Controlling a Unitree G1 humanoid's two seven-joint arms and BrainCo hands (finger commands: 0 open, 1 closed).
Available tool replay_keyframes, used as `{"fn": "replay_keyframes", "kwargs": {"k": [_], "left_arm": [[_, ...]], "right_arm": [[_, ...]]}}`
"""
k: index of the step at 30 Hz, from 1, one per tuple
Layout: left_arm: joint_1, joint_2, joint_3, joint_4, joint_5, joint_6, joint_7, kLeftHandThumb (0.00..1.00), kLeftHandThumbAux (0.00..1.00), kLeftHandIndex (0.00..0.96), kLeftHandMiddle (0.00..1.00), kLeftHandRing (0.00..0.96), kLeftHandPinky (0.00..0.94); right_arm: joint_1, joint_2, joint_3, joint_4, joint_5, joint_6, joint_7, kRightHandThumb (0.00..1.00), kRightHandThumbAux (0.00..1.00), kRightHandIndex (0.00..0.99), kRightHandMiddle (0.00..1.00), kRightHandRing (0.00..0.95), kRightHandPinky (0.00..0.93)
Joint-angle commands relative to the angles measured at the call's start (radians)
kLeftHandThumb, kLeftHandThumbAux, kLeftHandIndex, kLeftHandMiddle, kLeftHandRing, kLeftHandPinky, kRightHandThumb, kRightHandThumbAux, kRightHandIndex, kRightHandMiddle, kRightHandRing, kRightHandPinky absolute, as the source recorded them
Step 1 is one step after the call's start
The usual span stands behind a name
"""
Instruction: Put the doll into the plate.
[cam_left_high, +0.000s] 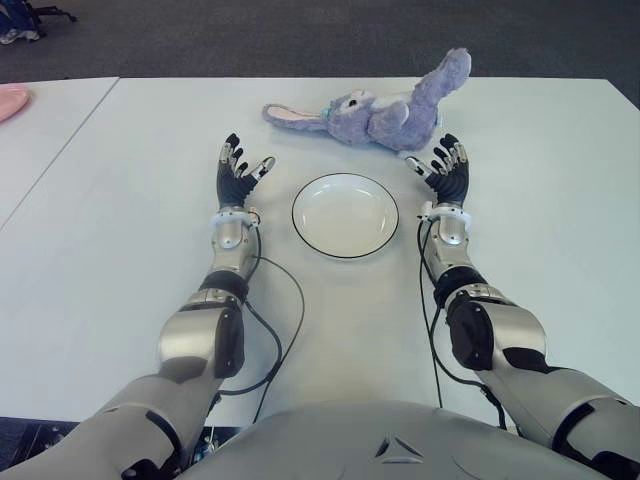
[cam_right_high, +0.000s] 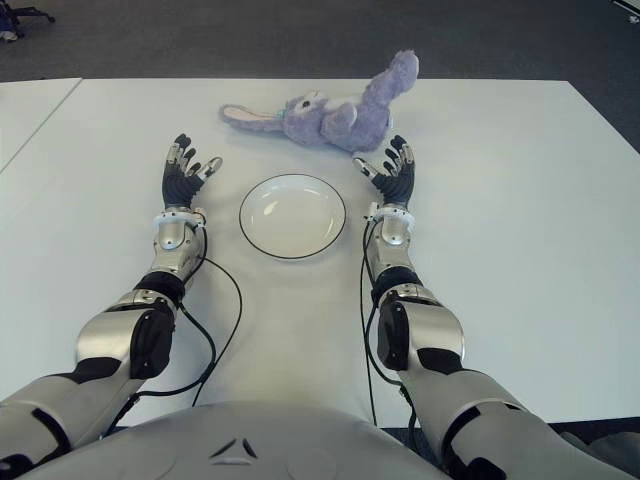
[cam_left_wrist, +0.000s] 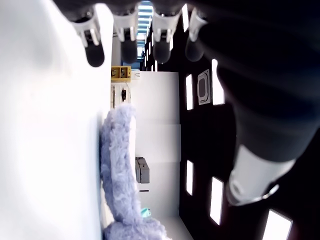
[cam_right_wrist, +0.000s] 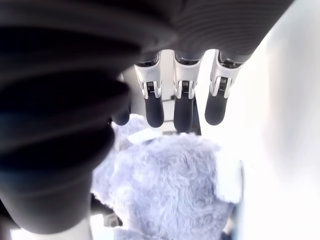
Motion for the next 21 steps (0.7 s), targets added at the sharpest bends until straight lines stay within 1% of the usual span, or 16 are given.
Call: {"fn": "replay_keyframes", "kwargs": {"k": [1, 11, 14, 21], "left_arm": [[0.243, -0.057, 0.006, 0.142, -0.012, 0.093, -0.019, 0.0, 0.767, 0.041, 0.05, 0.053, 0.103], [0.235, -0.05, -0.004, 0.147, 0.0, 0.118, 0.003, 0.0, 0.768, 0.044, 0.052, 0.061, 0.12], [0.234, -0.049, -0.004, 0.147, 0.0, 0.119, 0.008, 0.0, 0.758, 0.046, 0.052, 0.063, 0.12], [0.233, -0.048, 0.002, 0.149, -0.005, 0.123, 0.011, 0.0, 0.734, 0.053, 0.061, 0.068, 0.122]], "right_arm": [[0.142, 0.078, 0.042, 0.087, -0.033, -0.021, -0.072, 0.0, 0.839, 0.138, 0.13, 0.128, 0.151], [0.069, 0.065, 0.083, 0.081, -0.063, -0.054, -0.091, 0.0, 0.787, 0.118, 0.12, 0.117, 0.152], [0.039, 0.064, 0.093, 0.076, -0.065, -0.068, -0.094, 0.0, 0.792, 0.116, 0.123, 0.117, 0.151], [0.003, 0.052, 0.121, 0.073, -0.08, -0.095, -0.111, 0.004, 0.818, 0.116, 0.131, 0.124, 0.16]]}}
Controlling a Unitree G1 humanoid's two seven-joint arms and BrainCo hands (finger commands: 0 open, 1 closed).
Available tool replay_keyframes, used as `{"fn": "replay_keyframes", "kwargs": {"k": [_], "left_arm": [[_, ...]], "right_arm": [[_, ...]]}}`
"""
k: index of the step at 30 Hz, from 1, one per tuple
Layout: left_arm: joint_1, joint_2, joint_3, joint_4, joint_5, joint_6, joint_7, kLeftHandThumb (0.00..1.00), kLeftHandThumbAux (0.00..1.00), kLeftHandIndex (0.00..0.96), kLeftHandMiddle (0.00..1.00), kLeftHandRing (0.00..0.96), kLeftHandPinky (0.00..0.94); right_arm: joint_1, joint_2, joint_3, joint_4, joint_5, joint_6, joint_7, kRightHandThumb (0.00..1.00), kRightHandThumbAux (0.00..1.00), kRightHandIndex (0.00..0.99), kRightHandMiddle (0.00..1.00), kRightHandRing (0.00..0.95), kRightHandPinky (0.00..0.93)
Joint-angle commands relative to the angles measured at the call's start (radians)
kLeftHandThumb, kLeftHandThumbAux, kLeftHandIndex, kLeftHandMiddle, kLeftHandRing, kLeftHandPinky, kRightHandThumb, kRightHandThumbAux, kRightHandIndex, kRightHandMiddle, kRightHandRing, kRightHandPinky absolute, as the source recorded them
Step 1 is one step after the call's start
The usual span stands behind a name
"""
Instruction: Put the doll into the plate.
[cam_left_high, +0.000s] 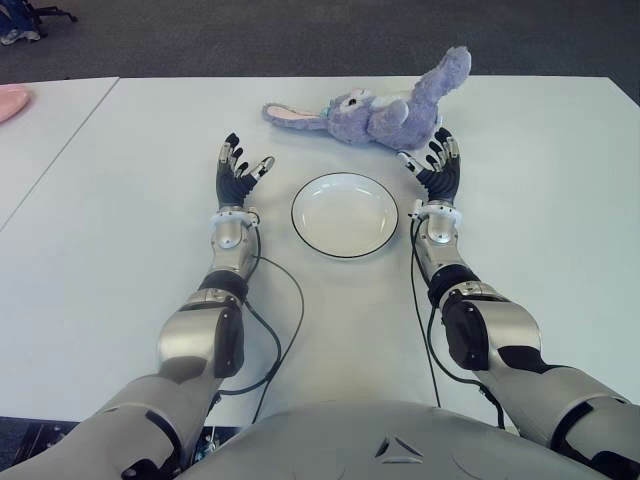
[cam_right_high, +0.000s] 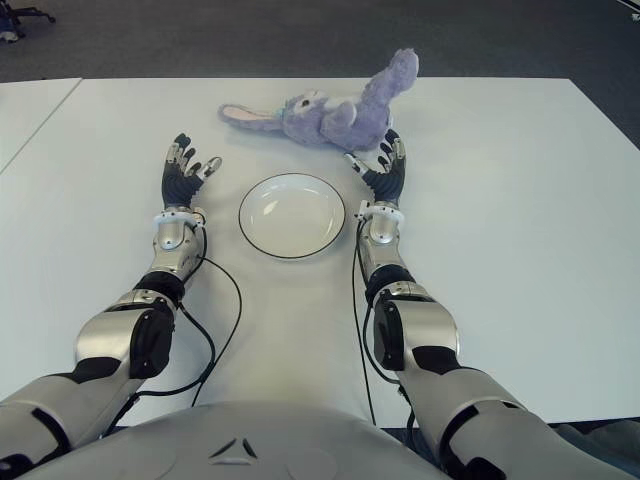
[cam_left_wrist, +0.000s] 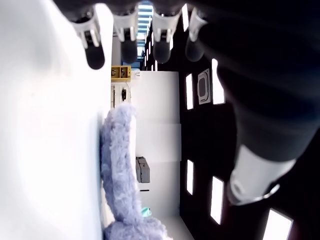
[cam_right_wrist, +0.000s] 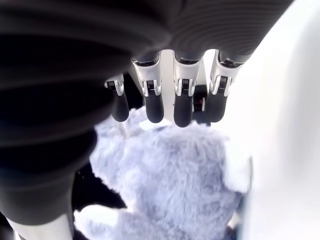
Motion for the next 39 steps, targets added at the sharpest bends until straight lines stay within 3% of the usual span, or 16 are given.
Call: {"fn": "replay_keyframes", "kwargs": {"k": [1, 18, 29, 39], "left_arm": [[0.233, -0.05, 0.004, 0.149, -0.004, 0.125, 0.012, 0.0, 0.729, 0.054, 0.063, 0.069, 0.121], [0.235, -0.041, 0.004, 0.151, -0.004, 0.131, -0.001, 0.0, 0.668, 0.065, 0.074, 0.074, 0.113], [0.237, -0.04, 0.018, 0.151, -0.021, 0.128, -0.028, 0.0, 0.657, 0.059, 0.067, 0.063, 0.1], [0.24, -0.039, 0.013, 0.15, -0.022, 0.122, -0.035, 0.0, 0.659, 0.066, 0.074, 0.071, 0.116]], "right_arm": [[0.031, 0.024, 0.043, 0.053, -0.04, -0.044, -0.024, 0.007, 0.82, 0.116, 0.132, 0.127, 0.163], [-0.066, -0.032, 0.058, 0.048, -0.037, -0.053, 0.015, 0.085, 0.83, 0.111, 0.162, 0.146, 0.152], [-0.113, -0.079, 0.101, 0.047, -0.085, -0.076, -0.022, 0.165, 0.85, 0.122, 0.184, 0.151, 0.096], [-0.164, -0.136, 0.157, 0.041, -0.152, -0.079, -0.076, 0.162, 0.809, 0.123, 0.177, 0.14, 0.084]]}}
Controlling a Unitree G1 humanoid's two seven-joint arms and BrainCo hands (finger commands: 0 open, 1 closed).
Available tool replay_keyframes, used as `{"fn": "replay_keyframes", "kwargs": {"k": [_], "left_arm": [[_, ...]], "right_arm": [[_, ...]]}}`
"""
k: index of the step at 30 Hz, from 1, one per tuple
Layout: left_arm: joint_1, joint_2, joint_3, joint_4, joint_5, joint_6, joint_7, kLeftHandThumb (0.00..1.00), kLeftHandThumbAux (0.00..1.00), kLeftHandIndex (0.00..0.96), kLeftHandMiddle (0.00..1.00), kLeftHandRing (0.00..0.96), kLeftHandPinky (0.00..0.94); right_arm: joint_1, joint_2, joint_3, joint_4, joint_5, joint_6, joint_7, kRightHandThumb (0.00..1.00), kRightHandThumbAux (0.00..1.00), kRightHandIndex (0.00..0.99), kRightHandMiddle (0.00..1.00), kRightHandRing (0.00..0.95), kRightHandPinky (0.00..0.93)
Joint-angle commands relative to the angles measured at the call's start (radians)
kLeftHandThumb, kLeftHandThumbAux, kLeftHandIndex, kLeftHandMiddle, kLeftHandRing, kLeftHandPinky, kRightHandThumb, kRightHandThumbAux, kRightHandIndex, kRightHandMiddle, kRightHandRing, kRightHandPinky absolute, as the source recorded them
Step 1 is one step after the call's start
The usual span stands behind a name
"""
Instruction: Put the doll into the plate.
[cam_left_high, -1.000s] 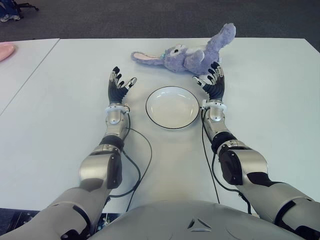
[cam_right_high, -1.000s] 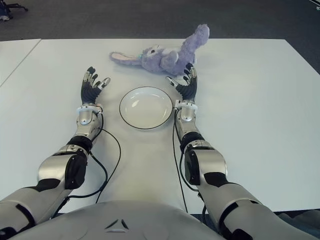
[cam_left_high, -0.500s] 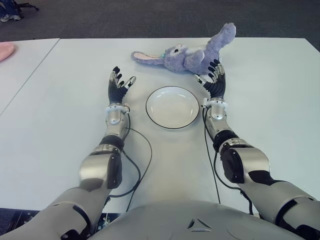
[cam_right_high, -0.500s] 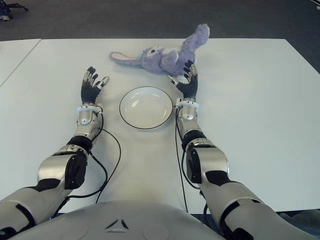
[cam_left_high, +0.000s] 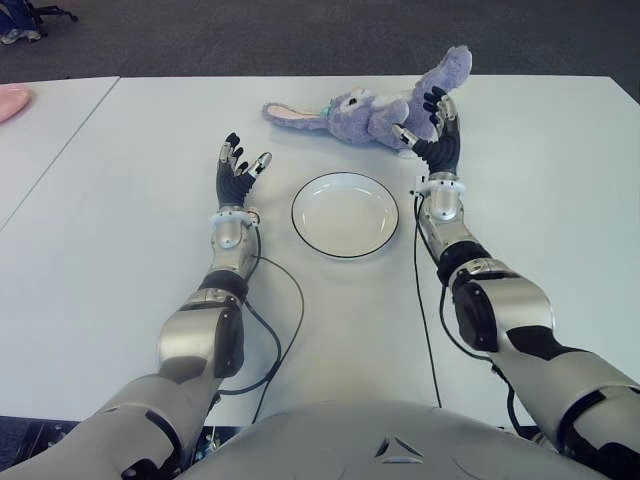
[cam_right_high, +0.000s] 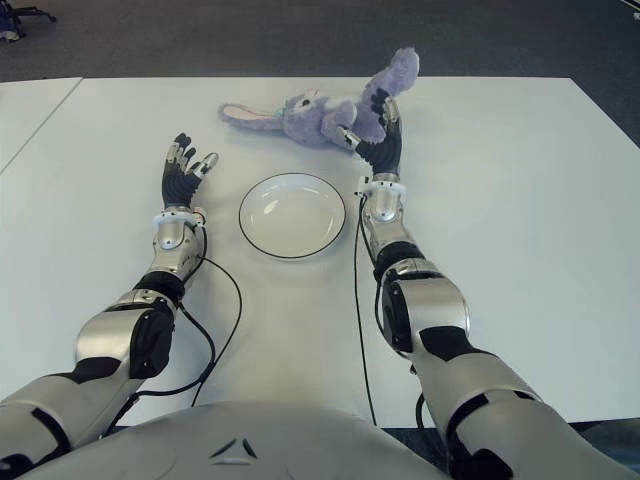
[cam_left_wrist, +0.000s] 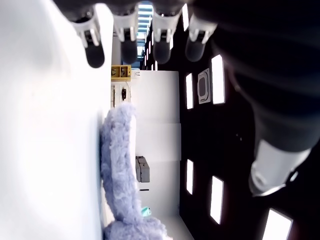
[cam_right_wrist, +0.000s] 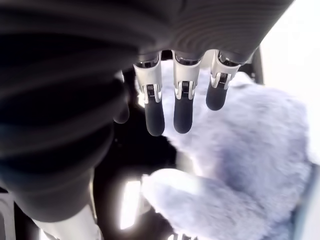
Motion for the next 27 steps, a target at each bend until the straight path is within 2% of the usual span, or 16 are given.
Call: {"fn": "replay_keyframes", "kwargs": {"k": [1, 14, 24, 27], "left_arm": [[0.241, -0.041, 0.015, 0.15, -0.017, 0.123, -0.04, 0.0, 0.661, 0.064, 0.072, 0.07, 0.114], [0.248, -0.038, 0.018, 0.147, -0.016, 0.108, -0.049, 0.0, 0.655, 0.059, 0.067, 0.075, 0.117], [0.246, -0.035, 0.018, 0.148, -0.018, 0.113, -0.06, 0.0, 0.65, 0.059, 0.062, 0.069, 0.101], [0.245, -0.034, 0.014, 0.149, -0.012, 0.115, -0.052, 0.0, 0.637, 0.057, 0.062, 0.068, 0.1]], "right_arm": [[-0.044, -0.043, 0.04, 0.013, -0.052, -0.025, -0.031, 0.165, 0.804, 0.121, 0.173, 0.137, 0.085], [-0.062, -0.099, 0.072, 0.01, -0.072, -0.044, -0.008, 0.175, 0.717, 0.115, 0.127, 0.093, 0.069], [-0.082, -0.167, 0.107, 0.002, -0.101, -0.067, 0.03, 0.162, 0.682, 0.13, 0.113, 0.077, 0.054], [-0.098, -0.195, 0.123, 0.005, -0.116, -0.054, 0.051, 0.158, 0.677, 0.133, 0.11, 0.074, 0.05]]}}
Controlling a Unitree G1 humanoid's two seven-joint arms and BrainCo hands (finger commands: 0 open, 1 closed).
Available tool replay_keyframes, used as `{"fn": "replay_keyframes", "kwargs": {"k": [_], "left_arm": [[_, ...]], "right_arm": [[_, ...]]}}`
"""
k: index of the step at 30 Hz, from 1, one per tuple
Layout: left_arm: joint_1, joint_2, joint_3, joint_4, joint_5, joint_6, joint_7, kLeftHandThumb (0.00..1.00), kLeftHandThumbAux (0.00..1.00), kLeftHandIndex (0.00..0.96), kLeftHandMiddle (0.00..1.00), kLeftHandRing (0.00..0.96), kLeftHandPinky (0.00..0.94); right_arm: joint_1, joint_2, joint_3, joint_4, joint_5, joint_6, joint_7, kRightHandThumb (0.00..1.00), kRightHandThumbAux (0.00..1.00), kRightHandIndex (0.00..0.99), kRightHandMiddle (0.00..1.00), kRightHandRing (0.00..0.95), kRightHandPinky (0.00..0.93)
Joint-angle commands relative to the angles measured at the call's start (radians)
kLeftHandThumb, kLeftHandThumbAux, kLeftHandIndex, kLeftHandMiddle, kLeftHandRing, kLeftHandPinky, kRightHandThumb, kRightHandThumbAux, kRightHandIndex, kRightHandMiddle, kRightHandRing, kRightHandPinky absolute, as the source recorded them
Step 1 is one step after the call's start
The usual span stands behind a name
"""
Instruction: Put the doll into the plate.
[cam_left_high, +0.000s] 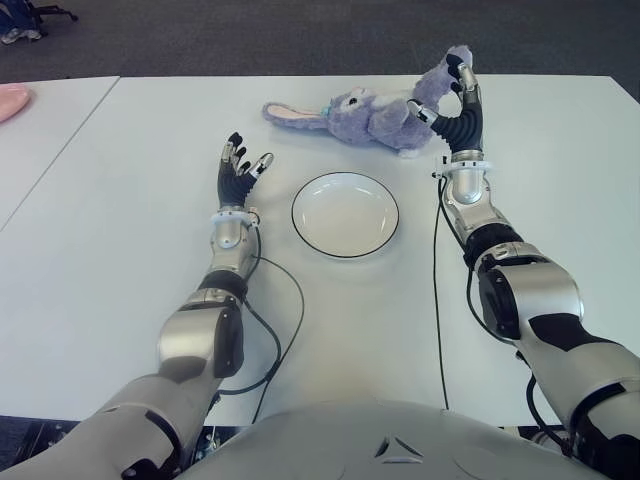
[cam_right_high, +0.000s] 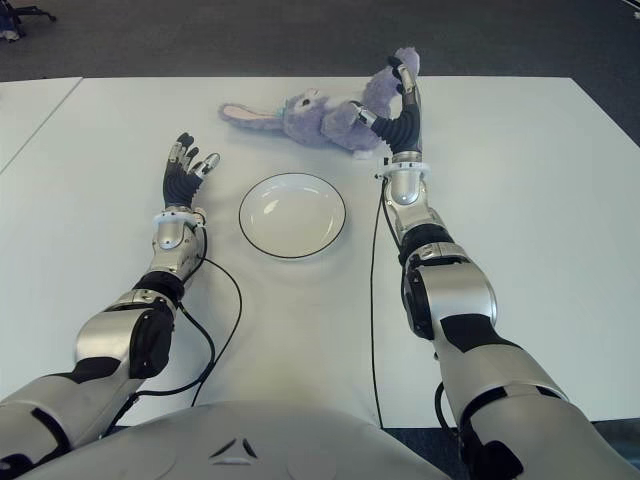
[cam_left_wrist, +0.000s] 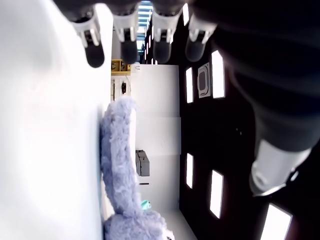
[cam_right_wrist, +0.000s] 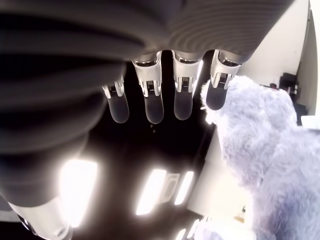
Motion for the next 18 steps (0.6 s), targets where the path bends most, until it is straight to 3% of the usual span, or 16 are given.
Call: {"fn": "replay_keyframes", "kwargs": {"k": [1, 12, 18], "left_arm": [[0.245, -0.035, 0.009, 0.149, -0.009, 0.117, -0.015, 0.0, 0.633, 0.057, 0.063, 0.068, 0.099], [0.243, -0.041, 0.012, 0.15, -0.013, 0.117, -0.027, 0.0, 0.62, 0.05, 0.065, 0.065, 0.081], [0.241, -0.044, 0.013, 0.15, -0.016, 0.112, -0.035, 0.0, 0.624, 0.042, 0.06, 0.059, 0.066]], "right_arm": [[-0.043, -0.06, 0.045, 0.008, -0.049, -0.004, 0.049, 0.144, 0.673, 0.133, 0.109, 0.072, 0.042], [-0.093, -0.174, 0.259, 0.055, -0.285, 0.192, 0.025, 0.039, 0.637, 0.122, 0.071, 0.038, 0.003], [-0.1, -0.202, 0.326, 0.068, -0.351, 0.233, 0.026, 0.022, 0.638, 0.116, 0.047, 0.017, 0.0]]}}
